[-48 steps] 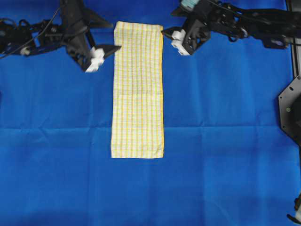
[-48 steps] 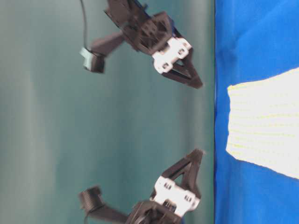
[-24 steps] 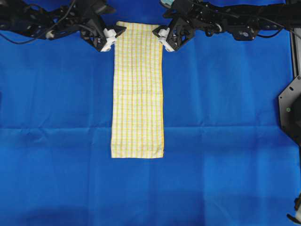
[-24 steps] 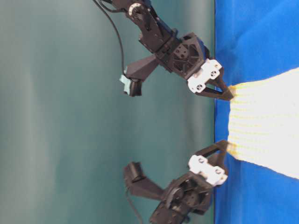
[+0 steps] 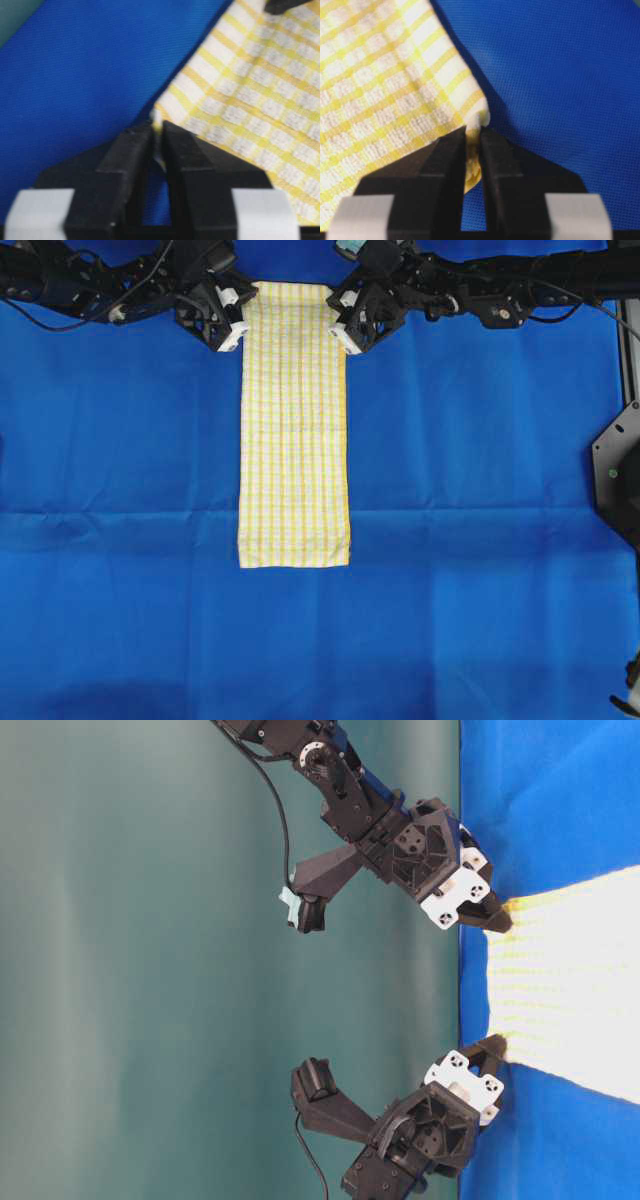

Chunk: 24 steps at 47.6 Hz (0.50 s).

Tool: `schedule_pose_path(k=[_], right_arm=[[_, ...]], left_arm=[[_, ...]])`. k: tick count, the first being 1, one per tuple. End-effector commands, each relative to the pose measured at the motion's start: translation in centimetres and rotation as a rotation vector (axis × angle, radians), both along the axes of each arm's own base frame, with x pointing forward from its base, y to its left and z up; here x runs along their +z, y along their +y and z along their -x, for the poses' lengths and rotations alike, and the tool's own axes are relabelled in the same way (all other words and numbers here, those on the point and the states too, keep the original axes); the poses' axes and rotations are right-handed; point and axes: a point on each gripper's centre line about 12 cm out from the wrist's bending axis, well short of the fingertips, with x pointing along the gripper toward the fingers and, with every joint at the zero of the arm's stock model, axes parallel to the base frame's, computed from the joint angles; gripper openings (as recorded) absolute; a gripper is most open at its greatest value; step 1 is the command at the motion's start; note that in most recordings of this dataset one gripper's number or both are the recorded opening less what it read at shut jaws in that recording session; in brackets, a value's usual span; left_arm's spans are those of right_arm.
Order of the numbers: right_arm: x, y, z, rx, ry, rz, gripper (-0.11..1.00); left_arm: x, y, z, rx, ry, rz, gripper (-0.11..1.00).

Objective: Fold the yellow towel.
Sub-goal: 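Grasp the strip's top corners with both grippers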

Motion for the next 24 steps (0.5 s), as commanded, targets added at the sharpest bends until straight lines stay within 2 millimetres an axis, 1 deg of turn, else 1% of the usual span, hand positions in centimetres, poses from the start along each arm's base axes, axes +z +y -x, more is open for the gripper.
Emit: schedule_pose_path(k=[1,11,14,19,21,24], right_arm=[[0.8,-0.3,-0.2,-0.002,-0.019,0.013,0.07],[0.8,0.0,-0.4,-0.012,-0.028,0.001,0.07],[1.1,-0.1,-0.3,-0.016,-0.034,0.002,0.07],[2.2,0.0,-0.2,-0.017,-0.056,0.013,0.07],[2.7,0.1,-0.2,-0.015,-0.066,0.018,0.07],[3.7,0.2,-0.1,-0.016,-0.083,0.028,0.07]], left_arm=[[1.0,0.5,-0.4,0.004,-0.028,-0.019,0.05],[1.4,0.6,-0.8,0.002,-0.041,-0.027,0.05],[1.9,0.6,-0.9,0.001,-0.047,-0.031,0.05],[3.0,0.4,-0.9,-0.004,-0.058,-0.037,0.05],[3.9,0.3,-1.0,-0.009,-0.067,-0.043,0.05],[4.6,0.1,-0.9,-0.011,-0.075,-0.048,0.05]])
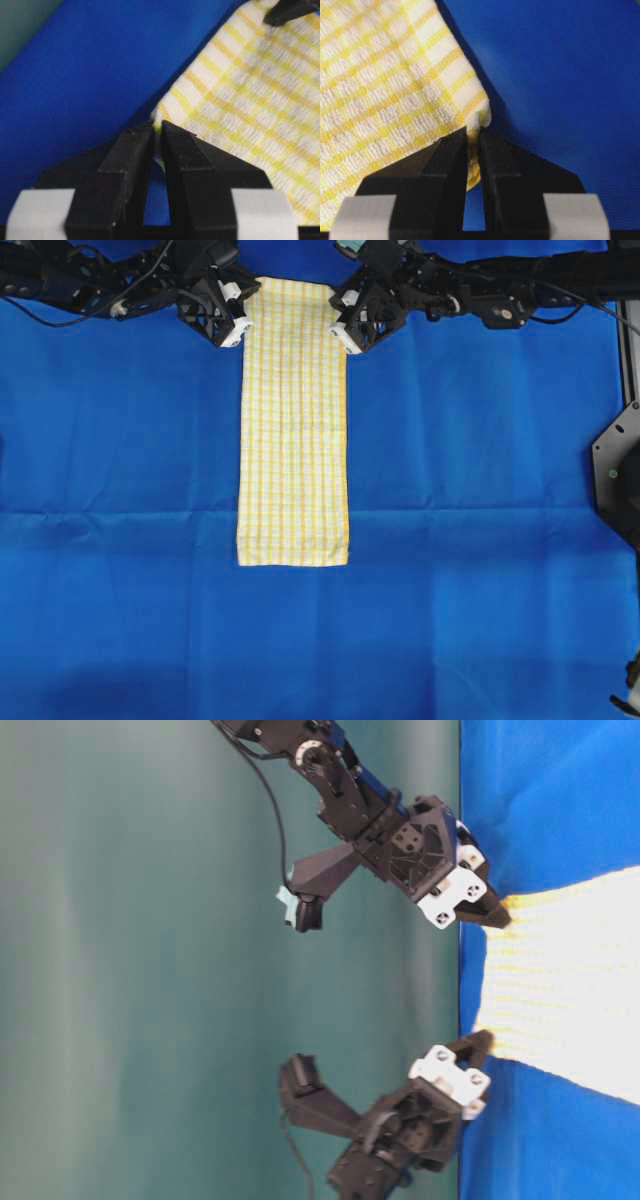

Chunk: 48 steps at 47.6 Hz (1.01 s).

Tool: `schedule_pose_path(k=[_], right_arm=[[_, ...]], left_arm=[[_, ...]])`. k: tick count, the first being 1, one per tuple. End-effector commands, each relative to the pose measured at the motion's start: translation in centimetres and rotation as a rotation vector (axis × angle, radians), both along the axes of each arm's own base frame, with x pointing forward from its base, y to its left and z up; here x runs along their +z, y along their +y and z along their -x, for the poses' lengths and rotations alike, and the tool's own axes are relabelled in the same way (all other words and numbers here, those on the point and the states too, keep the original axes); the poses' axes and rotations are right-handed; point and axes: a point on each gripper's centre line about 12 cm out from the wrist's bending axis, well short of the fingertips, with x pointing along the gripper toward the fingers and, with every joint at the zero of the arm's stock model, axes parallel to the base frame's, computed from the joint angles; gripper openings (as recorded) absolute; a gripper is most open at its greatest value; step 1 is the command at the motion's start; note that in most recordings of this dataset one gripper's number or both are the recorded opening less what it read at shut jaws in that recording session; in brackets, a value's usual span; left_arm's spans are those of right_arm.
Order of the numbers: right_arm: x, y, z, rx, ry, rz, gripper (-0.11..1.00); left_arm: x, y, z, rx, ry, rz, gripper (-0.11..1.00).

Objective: Fold the yellow towel.
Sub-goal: 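Grasp the strip's top corners with both grippers, then fold the top end down onto the bottom half with both grippers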

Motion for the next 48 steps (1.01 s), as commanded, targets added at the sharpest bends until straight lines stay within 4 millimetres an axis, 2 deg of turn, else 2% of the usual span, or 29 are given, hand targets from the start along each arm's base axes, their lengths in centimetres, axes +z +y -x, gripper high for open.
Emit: schedule_pose_path(k=[1,7,17,24,33,48], right_arm=[[3.0,-0.1,-0.2,-0.002,-0.062,0.036,0.07],[4.1,0.0,0.0,-0.002,-0.082,0.047,0.07],[4.1,0.0,0.1,-0.001,-0.081,0.046,0.07],[4.3,1.3,0.0,0.024,-0.082,0.044,0.07],[5.2,5.1,0.2,0.087,-0.094,0.026,0.07],[5.8,13.3,1.5,0.23,-0.115,-0.025,0.07]], left_arm=[[3.0,0.1,-0.4,-0.005,-0.058,-0.038,0.05],[3.5,-0.2,-0.2,-0.008,-0.063,-0.041,0.05],[3.5,-0.8,-0.5,-0.022,-0.065,-0.039,0.05],[3.9,-1.9,-0.7,-0.047,-0.061,-0.033,0.05],[5.0,-5.8,-0.9,-0.133,-0.059,-0.02,0.05],[6.0,-15.7,0.5,-0.328,-0.089,0.054,0.05]])
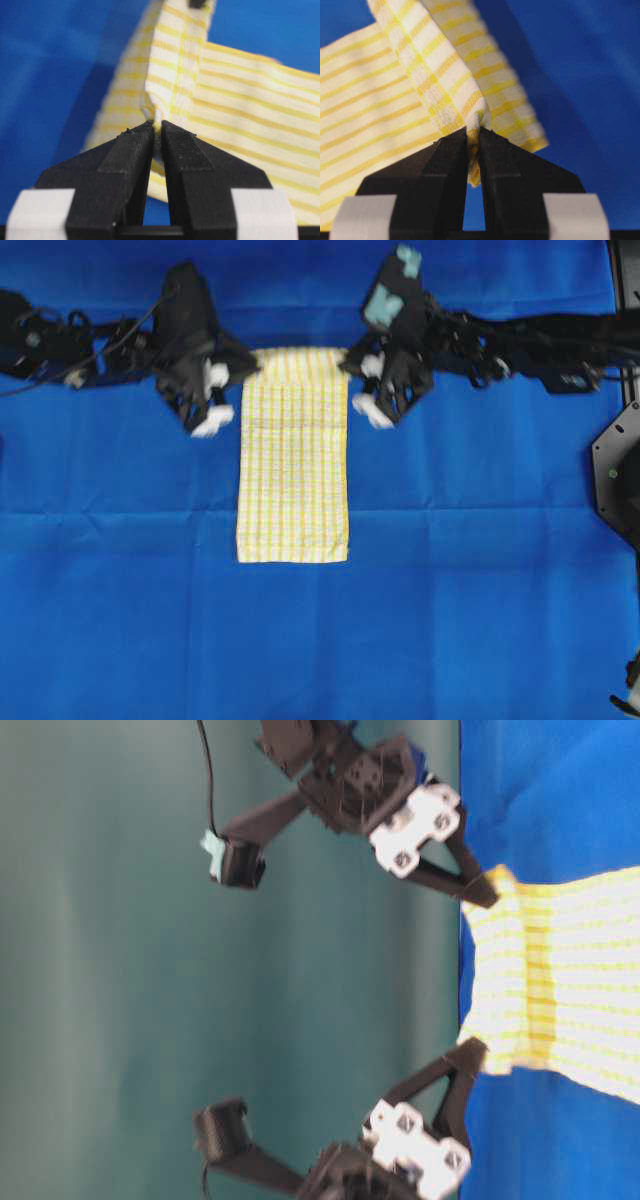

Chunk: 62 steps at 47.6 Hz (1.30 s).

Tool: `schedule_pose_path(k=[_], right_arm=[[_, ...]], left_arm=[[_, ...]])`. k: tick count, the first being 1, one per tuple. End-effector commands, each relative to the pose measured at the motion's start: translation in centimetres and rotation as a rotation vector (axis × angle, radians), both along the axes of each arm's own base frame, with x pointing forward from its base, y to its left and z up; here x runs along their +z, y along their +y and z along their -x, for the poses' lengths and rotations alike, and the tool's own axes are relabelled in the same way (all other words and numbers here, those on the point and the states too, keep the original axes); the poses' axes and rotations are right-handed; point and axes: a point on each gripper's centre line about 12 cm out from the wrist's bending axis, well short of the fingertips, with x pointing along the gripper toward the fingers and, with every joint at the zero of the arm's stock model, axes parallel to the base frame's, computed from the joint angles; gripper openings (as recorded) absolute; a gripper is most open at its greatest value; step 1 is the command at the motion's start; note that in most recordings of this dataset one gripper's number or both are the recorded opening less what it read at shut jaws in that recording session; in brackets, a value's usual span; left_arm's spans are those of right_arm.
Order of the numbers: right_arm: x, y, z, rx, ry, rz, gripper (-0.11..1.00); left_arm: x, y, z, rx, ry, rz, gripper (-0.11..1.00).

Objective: Fold the yellow towel.
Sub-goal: 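Fold the top end down onto the bottom half with both grippers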

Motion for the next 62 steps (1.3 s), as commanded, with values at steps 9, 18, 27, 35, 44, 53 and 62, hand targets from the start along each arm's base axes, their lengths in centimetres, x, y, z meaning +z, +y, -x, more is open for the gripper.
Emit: schedule_pose_path(k=[9,18,27,35,44,53,62], right_arm=[[1.5,5.5,0.2,0.1,-0.069,-0.024,0.07],[1.5,9.5,-0.2,0.176,-0.097,-0.046,0.07],[1.3,12.3,-0.4,0.224,-0.107,-0.07,0.07],[0.1,13.6,-0.7,0.244,-0.093,-0.073,0.07],[-1.5,14.0,-1.2,0.245,-0.068,-0.066,0.07],[-1.6,14.4,-1.5,0.253,-0.07,-0.065,0.07],[-1.6,14.9,-1.7,0.266,-0.072,-0.066,0.07]], left_arm=[[0.7,-7.3,0.3,-0.159,-0.031,0.068,0.05],[0.6,-11.4,0.2,-0.253,-0.027,0.106,0.05],[0.5,-13.6,0.1,-0.301,-0.018,0.131,0.05],[0.1,-14.6,-0.1,-0.326,-0.006,0.132,0.05],[-1.2,-14.7,-0.7,-0.323,0.028,0.131,0.05],[-2.0,-14.7,-0.7,-0.32,0.051,0.131,0.05],[-2.0,-14.7,-0.9,-0.32,0.05,0.131,0.05]])
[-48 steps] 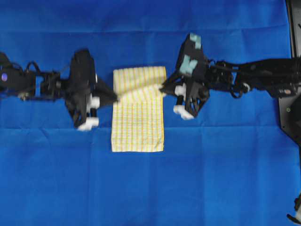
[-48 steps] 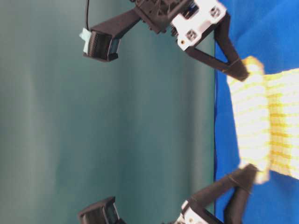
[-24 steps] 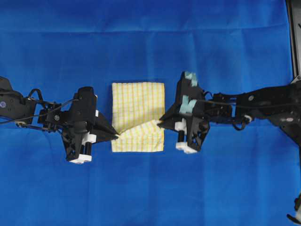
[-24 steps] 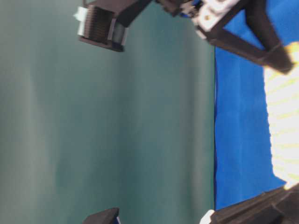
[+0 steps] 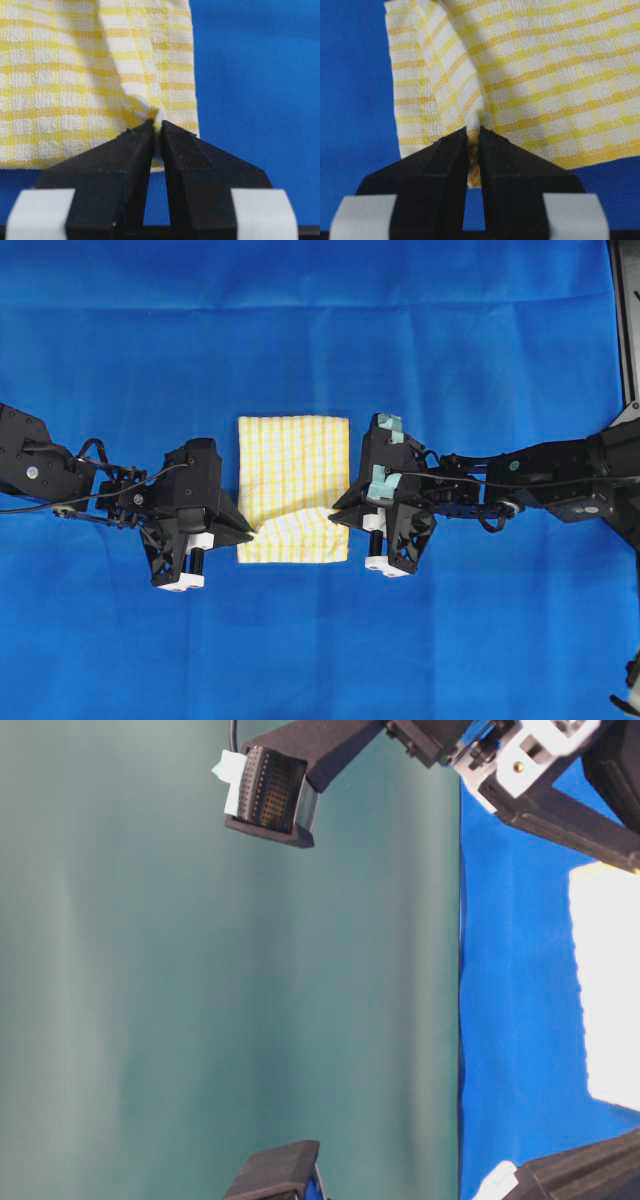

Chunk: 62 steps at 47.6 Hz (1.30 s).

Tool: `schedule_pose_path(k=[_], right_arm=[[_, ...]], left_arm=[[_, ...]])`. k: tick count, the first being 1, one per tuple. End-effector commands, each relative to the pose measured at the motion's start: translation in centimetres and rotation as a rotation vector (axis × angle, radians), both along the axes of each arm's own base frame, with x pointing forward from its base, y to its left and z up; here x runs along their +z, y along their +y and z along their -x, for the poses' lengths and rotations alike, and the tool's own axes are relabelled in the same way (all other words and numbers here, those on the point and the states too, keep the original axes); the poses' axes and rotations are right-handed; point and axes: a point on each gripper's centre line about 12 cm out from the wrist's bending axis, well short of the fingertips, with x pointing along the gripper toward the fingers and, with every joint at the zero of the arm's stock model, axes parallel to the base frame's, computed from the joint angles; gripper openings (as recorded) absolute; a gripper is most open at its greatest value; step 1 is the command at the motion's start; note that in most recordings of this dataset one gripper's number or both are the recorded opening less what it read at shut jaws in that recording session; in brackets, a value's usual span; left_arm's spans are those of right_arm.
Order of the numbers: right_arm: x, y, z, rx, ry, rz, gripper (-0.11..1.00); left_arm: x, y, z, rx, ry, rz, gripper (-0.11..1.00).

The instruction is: Fold the yellow towel.

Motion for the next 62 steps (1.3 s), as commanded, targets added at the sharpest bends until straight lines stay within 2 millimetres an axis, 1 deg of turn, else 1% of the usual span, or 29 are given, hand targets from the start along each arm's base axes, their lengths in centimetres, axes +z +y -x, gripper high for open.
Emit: schedule_pose_path(k=[1,6,7,9,10,11,13,19,21,22,23,24,28,36,39,44,45,50,57,62], right_arm=[[1.0,0.6,-0.7,0.009,-0.037,-0.005,0.07],[1.1,0.9,-0.9,0.016,-0.042,-0.007,0.07],[1.2,0.9,-1.0,0.016,-0.043,-0.007,0.08],[1.3,0.9,-1.0,0.017,-0.042,-0.008,0.13],[1.4,0.9,-1.0,0.017,-0.045,-0.009,0.17],[1.5,1.0,-0.9,0.019,-0.047,-0.01,0.23],[1.8,0.9,-0.9,0.021,-0.049,-0.012,0.34],[3.4,1.0,-0.2,0.041,-0.068,-0.013,0.67],[4.0,1.0,0.1,0.047,-0.078,-0.013,0.77],[4.3,1.0,0.3,0.05,-0.086,-0.011,0.79],[4.6,0.9,0.5,0.054,-0.093,-0.009,0.79],[5.0,0.9,0.8,0.055,-0.1,-0.009,0.79],[6.3,0.6,2.1,0.064,-0.134,-0.002,0.76],[8.3,-0.4,5.3,0.064,-0.196,0.013,0.75],[9.0,-0.9,6.9,0.063,-0.226,0.019,0.75],[9.9,-1.5,9.2,0.06,-0.27,0.029,0.75],[10.0,-1.6,9.6,0.062,-0.279,0.032,0.75],[10.9,-2.2,11.8,0.068,-0.321,0.05,0.75],[11.3,-3.0,14.1,0.067,-0.353,0.081,0.75],[10.9,-3.7,15.8,0.055,-0.371,0.104,0.75]], left_arm=[[1.0,-0.2,-0.7,-0.005,-0.038,0.005,0.05],[1.3,-0.2,-0.9,-0.003,-0.046,0.006,0.05],[1.3,-0.2,-0.9,-0.003,-0.046,0.006,0.06],[1.4,-0.2,-0.9,-0.004,-0.049,0.004,0.07],[1.5,-0.2,-0.9,-0.005,-0.052,0.003,0.08],[1.7,-0.2,-0.9,-0.005,-0.059,0.003,0.11],[2.4,-0.2,-0.8,-0.007,-0.071,0.003,0.18],[4.0,0.0,0.0,-0.012,-0.071,0.002,0.47],[4.8,0.0,0.5,-0.012,-0.066,0.003,0.55],[5.0,0.1,0.7,-0.013,-0.063,0.003,0.59],[5.2,0.1,1.0,-0.011,-0.058,0.005,0.64],[5.5,0.1,1.2,-0.012,-0.055,0.005,0.67],[6.4,0.3,2.2,-0.011,-0.047,0.008,0.74],[8.0,0.8,4.8,-0.012,-0.082,0.015,0.72],[8.5,1.0,6.0,-0.012,-0.104,0.019,0.72],[9.4,1.4,8.3,-0.014,-0.152,0.025,0.72],[9.5,1.7,9.0,-0.011,-0.164,0.024,0.72],[10.2,2.4,11.1,0.0,-0.218,0.028,0.72],[10.6,3.4,13.8,-0.006,-0.289,-0.011,0.72],[10.5,3.8,15.2,-0.025,-0.333,-0.06,0.72]])
